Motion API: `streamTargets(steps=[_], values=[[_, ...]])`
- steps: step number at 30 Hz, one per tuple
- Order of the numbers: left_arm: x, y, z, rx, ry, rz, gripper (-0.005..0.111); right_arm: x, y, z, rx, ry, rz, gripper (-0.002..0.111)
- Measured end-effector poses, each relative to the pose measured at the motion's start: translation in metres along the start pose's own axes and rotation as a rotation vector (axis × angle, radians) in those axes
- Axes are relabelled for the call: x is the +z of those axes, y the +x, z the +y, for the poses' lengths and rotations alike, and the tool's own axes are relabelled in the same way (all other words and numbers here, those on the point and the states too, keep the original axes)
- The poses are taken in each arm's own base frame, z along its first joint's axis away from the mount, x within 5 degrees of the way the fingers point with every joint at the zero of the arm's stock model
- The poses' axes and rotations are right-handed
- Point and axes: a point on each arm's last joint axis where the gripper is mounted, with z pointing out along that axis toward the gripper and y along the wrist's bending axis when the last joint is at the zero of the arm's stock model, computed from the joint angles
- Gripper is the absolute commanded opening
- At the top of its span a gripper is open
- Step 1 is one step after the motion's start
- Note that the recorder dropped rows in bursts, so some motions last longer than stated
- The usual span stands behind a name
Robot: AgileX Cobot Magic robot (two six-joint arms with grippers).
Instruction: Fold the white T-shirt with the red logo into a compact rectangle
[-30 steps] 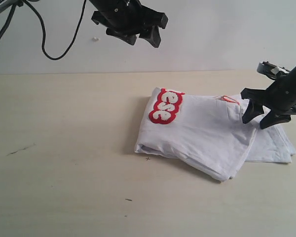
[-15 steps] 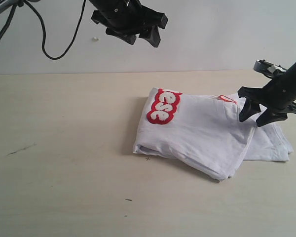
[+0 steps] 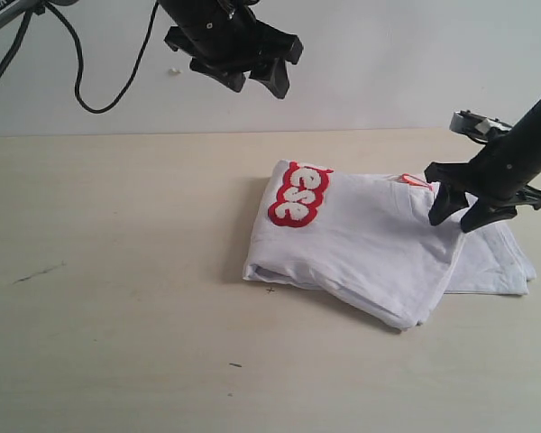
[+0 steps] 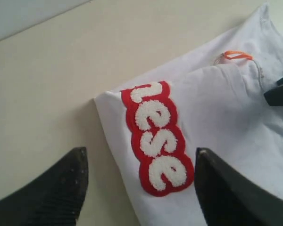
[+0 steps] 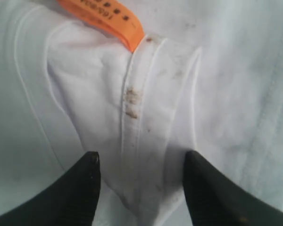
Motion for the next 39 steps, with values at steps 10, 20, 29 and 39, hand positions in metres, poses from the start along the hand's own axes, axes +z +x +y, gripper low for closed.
streamTargets(steps=[10,20,29,39], values=[[0.0,0.0,0.0,0.044,-0.002,0.002,0.063,-0.014,-0.006,-0.006,-0.024,0.119,-0.031,0.052],[0.0,0.0,0.0,0.061,-0.003,0.002,0.063,-0.002,-0.006,-0.003,-0.002,0.037,-0.024,0.052],[0.0,0.0,0.0,0.06,-0.003,0.002,0.063,0.006,-0.005,-0.005,0.007,0.03,-0.013,0.052],[0.0,0.0,0.0,0.06,-0.003,-0.004,0.063,0.006,-0.004,-0.002,0.012,-0.007,0.002,0.052]])
